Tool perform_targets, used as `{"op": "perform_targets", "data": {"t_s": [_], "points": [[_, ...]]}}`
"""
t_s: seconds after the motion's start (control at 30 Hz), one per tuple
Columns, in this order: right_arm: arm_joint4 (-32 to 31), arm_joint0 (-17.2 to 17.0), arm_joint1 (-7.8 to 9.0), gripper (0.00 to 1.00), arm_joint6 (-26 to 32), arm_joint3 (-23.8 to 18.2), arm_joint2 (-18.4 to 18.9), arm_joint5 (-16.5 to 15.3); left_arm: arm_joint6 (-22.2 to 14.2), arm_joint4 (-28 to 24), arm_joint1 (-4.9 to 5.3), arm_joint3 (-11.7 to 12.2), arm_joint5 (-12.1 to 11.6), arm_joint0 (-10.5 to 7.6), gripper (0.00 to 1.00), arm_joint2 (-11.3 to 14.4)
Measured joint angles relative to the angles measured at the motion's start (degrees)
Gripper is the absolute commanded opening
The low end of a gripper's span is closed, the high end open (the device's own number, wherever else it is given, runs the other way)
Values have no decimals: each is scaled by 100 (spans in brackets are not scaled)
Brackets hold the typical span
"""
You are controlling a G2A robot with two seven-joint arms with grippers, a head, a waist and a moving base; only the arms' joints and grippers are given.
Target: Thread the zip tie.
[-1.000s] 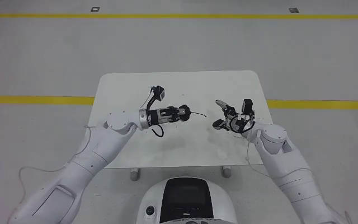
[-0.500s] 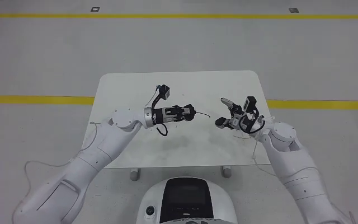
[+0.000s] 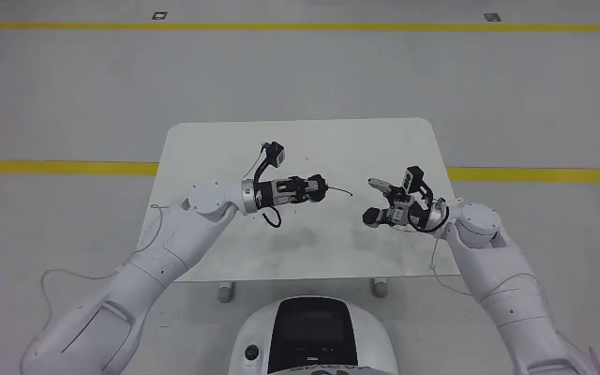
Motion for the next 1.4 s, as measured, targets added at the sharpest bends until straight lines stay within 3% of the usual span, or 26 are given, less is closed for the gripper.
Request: {"op": "perform_targets", "data": {"t_s": [0.1,0.23,0.3,0.47,0.6,1.17,1.3,1.4], "points": [[363,129,-25,100,544,324,-93,-237,-344,-332,14,76,48,118,0,-108],[467,485,-72,100,1731,989,-341,-1006,-1144,-989,6,343,63,138,0,-152],[534,622,-102,100,2091,1242,-463,-1271,-1349,-1159,-20,482,88,124,0,-138],[818,855,-131,100,2138,1545,-912,-1829,-1734,-1550,-128,832,80,28,0,-55],[1099,983,-118,100,2138,1638,-1064,-1922,-1404,-1426,-170,1117,-54,-82,0,-58],[1104,959,-116,100,2101,1617,-1033,-1938,-1375,-1424,-169,1109,-49,-78,0,-58],[1169,808,-55,100,2095,1367,-830,-2370,-1375,-1424,-169,1109,-49,-78,0,-58],[1126,721,13,100,2146,1124,-924,-2707,-1375,-1424,-169,1109,-49,-78,0,-58]]}}
